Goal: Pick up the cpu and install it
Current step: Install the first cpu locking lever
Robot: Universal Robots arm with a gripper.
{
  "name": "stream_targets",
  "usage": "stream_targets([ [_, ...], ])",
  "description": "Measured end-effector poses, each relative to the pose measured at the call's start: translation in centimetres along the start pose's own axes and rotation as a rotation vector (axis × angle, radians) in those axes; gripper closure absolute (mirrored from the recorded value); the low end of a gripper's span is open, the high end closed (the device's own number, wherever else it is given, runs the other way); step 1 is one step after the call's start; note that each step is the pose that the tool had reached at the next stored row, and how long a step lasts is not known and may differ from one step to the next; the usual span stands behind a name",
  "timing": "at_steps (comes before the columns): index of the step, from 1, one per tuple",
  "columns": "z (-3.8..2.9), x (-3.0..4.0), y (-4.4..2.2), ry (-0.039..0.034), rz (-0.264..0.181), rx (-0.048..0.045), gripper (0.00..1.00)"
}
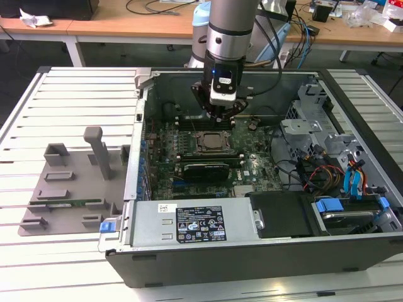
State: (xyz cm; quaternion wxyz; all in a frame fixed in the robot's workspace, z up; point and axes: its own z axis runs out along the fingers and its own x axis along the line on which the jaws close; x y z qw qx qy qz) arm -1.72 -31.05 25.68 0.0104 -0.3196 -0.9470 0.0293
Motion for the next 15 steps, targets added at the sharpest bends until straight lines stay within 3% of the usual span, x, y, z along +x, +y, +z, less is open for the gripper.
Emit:
stream_targets([
  [4, 0.0, 0.0, 0.0, -0.0027, -0.043, 0.0001, 0.89],
  [15, 0.0, 0.0, 0.0, -0.0144, -0.231, 0.0003, 0.89],
])
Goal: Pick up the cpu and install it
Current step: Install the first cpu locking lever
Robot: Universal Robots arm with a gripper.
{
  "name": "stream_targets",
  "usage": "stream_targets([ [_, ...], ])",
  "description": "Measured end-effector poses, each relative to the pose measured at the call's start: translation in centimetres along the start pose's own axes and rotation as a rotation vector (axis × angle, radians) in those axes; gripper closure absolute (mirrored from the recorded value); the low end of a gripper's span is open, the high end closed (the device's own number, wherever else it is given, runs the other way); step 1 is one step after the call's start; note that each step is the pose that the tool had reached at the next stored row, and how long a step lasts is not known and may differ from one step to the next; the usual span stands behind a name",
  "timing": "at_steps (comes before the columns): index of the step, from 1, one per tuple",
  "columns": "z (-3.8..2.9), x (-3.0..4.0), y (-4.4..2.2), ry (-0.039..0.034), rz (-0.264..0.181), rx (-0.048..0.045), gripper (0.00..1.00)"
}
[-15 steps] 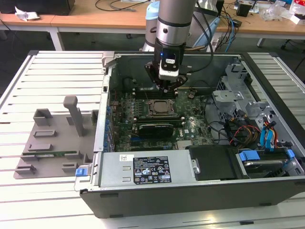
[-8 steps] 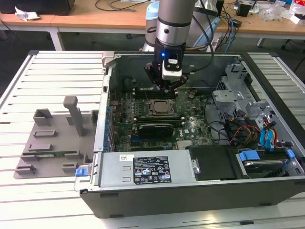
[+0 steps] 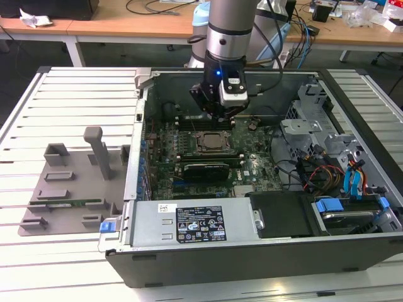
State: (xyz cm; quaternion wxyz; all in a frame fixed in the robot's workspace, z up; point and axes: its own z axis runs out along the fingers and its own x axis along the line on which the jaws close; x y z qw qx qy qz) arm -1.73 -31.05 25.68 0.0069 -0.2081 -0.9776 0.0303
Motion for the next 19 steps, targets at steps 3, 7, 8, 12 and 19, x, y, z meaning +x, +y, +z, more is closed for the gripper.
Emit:
stream_targets([
  [3, 0.0, 0.0, 0.0, -0.0028, -0.046, 0.0, 0.89],
  [7, 0.0, 0.0, 0.0, -0.0058, -0.093, 0.0001, 0.89],
  [8, 0.0, 0.0, 0.0, -0.0063, -0.101, 0.0001, 0.89],
  [12, 0.0, 0.0, 0.0, -0.0081, -0.13, 0.0001, 0.89],
  [19, 0.0, 0.0, 0.0, -0.0124, -0.201, 0.0001, 0.89],
])
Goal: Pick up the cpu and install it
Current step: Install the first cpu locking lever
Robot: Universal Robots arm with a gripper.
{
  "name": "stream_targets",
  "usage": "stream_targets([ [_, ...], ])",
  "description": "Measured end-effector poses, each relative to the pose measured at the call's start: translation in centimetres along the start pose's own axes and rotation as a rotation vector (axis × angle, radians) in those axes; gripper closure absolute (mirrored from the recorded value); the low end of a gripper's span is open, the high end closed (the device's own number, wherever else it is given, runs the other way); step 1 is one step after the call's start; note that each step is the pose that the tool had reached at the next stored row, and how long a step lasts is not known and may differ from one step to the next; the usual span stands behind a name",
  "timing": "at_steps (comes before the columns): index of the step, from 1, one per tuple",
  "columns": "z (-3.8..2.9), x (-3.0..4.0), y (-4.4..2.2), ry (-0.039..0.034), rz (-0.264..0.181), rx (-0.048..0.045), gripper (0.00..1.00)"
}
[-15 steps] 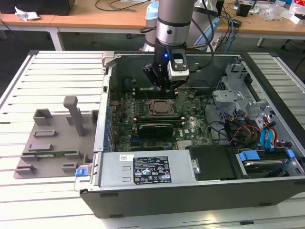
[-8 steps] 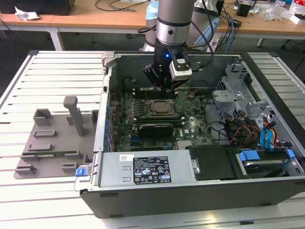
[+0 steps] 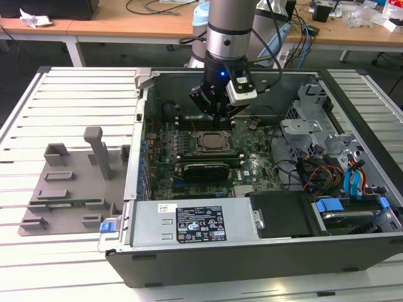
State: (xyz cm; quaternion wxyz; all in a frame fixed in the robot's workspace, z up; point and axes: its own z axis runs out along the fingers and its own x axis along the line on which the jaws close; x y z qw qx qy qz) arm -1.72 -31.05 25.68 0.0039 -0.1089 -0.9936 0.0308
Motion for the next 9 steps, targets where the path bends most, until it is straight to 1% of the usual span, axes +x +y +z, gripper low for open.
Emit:
stream_targets([
  [1, 0.0, 0.0, 0.0, -0.0009, -0.013, 0.0, 0.89],
  [7, 0.0, 0.0, 0.0, -0.0038, -0.06, 0.0001, 0.89],
  [9, 0.0, 0.0, 0.0, -0.0097, -0.155, 0.0002, 0.89],
])
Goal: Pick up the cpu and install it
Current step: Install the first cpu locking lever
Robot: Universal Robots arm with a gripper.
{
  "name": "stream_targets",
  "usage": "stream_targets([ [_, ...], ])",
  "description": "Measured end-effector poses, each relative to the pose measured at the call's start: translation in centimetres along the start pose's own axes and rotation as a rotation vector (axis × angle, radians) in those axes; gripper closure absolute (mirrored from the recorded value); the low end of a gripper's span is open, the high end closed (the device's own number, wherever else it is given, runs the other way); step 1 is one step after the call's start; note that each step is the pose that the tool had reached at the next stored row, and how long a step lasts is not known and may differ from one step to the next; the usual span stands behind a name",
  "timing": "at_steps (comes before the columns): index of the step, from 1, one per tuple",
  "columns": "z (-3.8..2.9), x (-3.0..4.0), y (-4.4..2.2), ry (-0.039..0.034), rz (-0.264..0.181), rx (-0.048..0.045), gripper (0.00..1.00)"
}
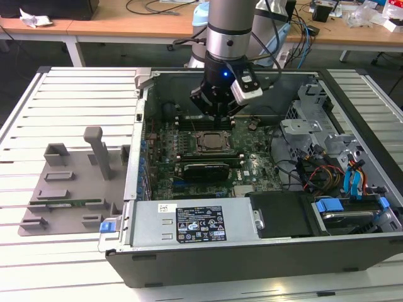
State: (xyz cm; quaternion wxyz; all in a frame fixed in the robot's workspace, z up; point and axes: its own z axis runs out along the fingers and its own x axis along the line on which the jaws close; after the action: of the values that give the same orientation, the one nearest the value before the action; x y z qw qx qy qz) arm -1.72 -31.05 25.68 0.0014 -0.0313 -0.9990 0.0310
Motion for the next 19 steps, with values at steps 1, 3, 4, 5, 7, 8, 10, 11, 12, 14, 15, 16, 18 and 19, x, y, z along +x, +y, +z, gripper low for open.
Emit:
stream_targets([
  [1, 0.0, 0.0, 0.0, -0.0016, -0.025, 0.0, 0.89],
  [3, 0.0, 0.0, 0.0, -0.0024, -0.039, 0.0, 0.89],
  [4, 0.0, 0.0, 0.0, -0.0028, -0.045, 0.0, 0.89],
  [5, 0.0, 0.0, 0.0, -0.0032, -0.051, 0.0, 0.89],
  [7, 0.0, 0.0, 0.0, -0.0039, -0.063, 0.0, 0.89],
  [8, 0.0, 0.0, 0.0, -0.0044, -0.07, 0.0, 0.89],
  [10, 0.0, 0.0, 0.0, -0.0062, -0.1, 0.0001, 0.89],
  [11, 0.0, 0.0, 0.0, -0.0071, -0.115, 0.0001, 0.89],
  [12, 0.0, 0.0, 0.0, -0.0079, -0.127, 0.0001, 0.89],
  [14, 0.0, 0.0, 0.0, -0.0087, -0.139, 0.0001, 0.89],
  [15, 0.0, 0.0, 0.0, -0.0091, -0.146, 0.0, 0.89],
  [16, 0.0, 0.0, 0.0, -0.0095, -0.153, 0.0001, 0.89],
  [18, 0.0, 0.0, 0.0, -0.0103, -0.164, 0.0001, 0.89],
  [19, 0.0, 0.0, 0.0, -0.0108, -0.173, 0.0001, 0.89],
])
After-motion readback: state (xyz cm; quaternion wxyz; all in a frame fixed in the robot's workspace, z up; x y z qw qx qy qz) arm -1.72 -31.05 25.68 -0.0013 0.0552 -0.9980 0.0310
